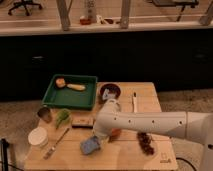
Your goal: Wipe table surface with sponge
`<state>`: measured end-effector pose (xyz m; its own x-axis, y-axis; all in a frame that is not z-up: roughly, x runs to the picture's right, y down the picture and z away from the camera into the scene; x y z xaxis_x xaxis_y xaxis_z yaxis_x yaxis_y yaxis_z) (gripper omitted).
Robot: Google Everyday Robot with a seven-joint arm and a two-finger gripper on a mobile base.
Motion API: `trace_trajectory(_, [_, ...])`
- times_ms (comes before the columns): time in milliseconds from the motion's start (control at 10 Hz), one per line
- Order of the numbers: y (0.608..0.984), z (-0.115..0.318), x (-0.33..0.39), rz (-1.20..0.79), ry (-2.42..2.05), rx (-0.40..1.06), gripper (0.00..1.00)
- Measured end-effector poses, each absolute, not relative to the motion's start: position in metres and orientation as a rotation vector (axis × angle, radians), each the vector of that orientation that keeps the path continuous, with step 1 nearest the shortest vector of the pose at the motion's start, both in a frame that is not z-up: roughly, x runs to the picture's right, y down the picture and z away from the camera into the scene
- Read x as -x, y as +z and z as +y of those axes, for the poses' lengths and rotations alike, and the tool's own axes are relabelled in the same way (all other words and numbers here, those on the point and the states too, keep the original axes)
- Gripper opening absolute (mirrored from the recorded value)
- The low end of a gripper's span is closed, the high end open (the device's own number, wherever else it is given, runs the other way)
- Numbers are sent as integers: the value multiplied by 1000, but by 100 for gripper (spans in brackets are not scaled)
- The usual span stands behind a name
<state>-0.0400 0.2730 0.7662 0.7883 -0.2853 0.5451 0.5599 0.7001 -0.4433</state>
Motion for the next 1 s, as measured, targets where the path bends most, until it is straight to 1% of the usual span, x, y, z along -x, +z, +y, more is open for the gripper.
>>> trace_trajectory(300, [766,273,39,-470,-490,646,0])
trace_trajectory(700, [777,284,61,-517,-584,671,0])
trace_trajectory(1000, [775,288,79,-591,-654,677,0])
